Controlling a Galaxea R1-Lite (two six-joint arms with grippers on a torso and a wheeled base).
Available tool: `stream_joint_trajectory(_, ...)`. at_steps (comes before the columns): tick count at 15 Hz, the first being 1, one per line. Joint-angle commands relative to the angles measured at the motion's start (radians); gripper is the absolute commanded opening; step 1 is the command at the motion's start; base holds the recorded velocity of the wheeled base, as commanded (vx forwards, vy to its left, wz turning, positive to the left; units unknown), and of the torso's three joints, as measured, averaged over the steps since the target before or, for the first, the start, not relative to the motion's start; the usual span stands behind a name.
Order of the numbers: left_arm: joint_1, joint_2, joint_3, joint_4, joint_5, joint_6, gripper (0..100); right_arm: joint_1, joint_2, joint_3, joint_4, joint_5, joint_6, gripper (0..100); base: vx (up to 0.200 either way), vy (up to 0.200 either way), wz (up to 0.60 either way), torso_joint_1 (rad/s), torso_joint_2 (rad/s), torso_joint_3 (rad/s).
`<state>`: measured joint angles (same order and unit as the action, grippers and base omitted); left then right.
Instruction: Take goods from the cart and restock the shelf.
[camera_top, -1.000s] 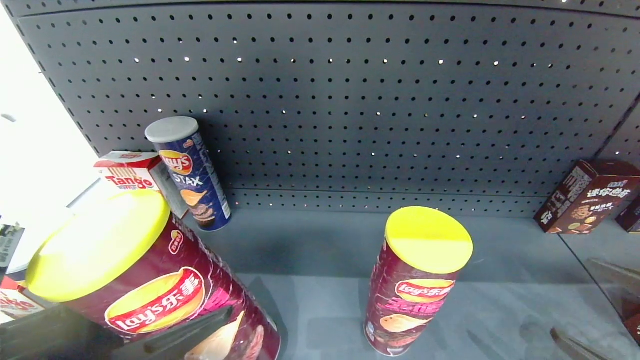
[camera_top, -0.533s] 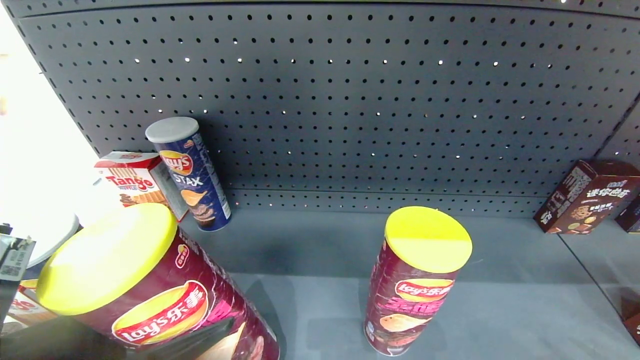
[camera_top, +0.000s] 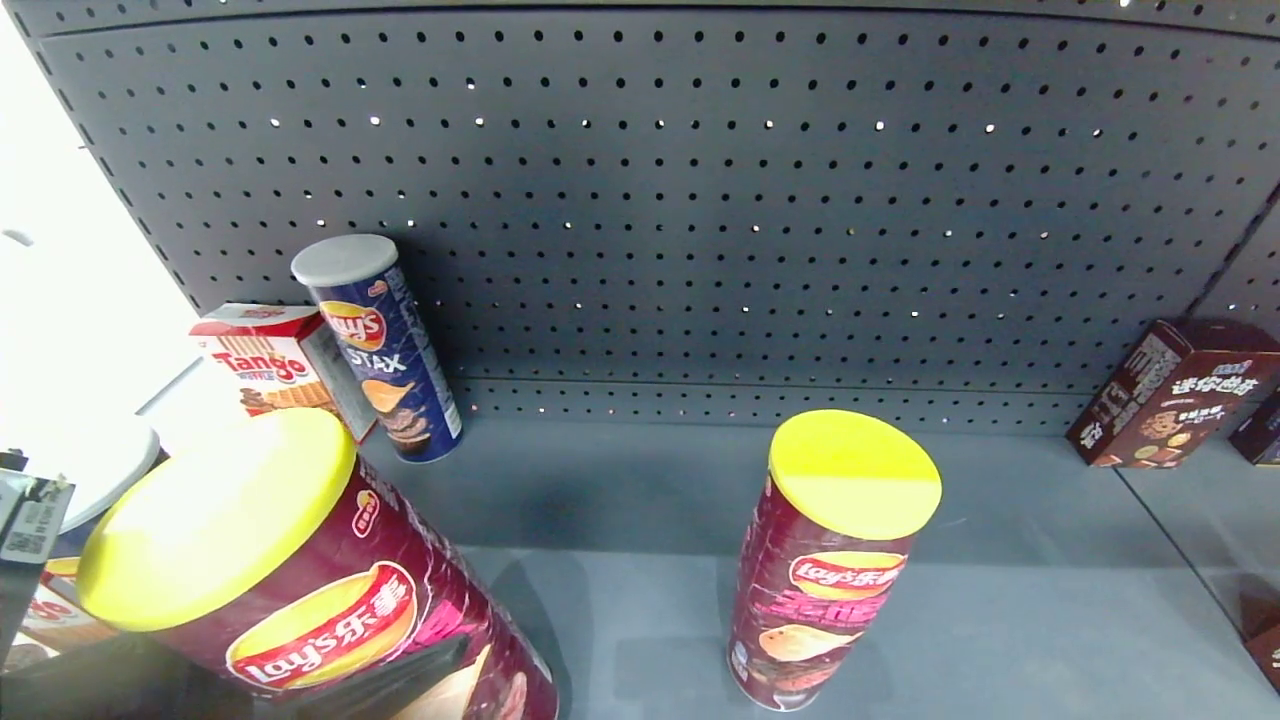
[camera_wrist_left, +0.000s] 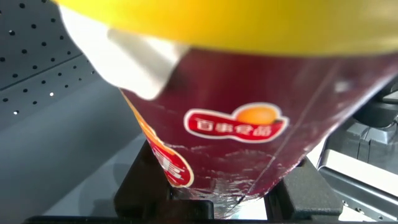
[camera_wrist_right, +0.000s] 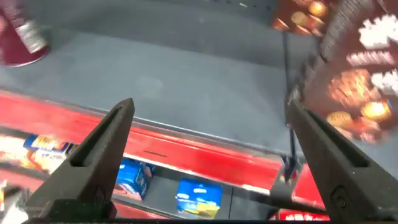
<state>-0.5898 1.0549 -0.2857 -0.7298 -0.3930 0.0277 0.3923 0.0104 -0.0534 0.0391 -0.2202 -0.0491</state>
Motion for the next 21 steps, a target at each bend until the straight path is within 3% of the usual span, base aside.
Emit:
stream_joint_trajectory(1,0.001,0.002,0.002,0.001,0.0,0.0,0,-0.001,-0.01,0.007,-0.001,-0.001,0.009,100,0.0,0.0,0.0,0.0,0.0,0.0)
stream_joint_trajectory(4,0.001,0.004,0.011,0.0,0.0,0.001,0,-0.001,-0.01,0.012,-0.002,0.033,0.012,100,0.0,0.0,0.0,0.0,0.0,0.0)
stream_joint_trajectory(6,0.001,0.005,0.011,0.0,-0.001,0.001,0,-0.001,-0.01,0.038,-0.062,0.217,0.012,100,0.0,0.0,0.0,0.0,0.0,0.0)
stream_joint_trajectory(10,0.001,0.004,0.011,0.0,-0.001,0.001,0,-0.006,-0.01,0.043,-0.065,0.128,0.089,100,0.0,0.0,0.0,0.0,0.0,0.0)
stream_joint_trajectory(13,0.001,0.002,0.013,0.0,-0.001,0.001,0,0.002,-0.01,0.053,-0.045,0.209,0.026,100,0.0,0.0,0.0,0.0,0.0,0.0)
stream_joint_trajectory(21,0.001,-0.004,0.02,0.0,0.003,0.003,0,0.011,-0.01,0.053,-0.044,0.208,0.032,100,0.0,0.0,0.0,0.0,0.0,0.0)
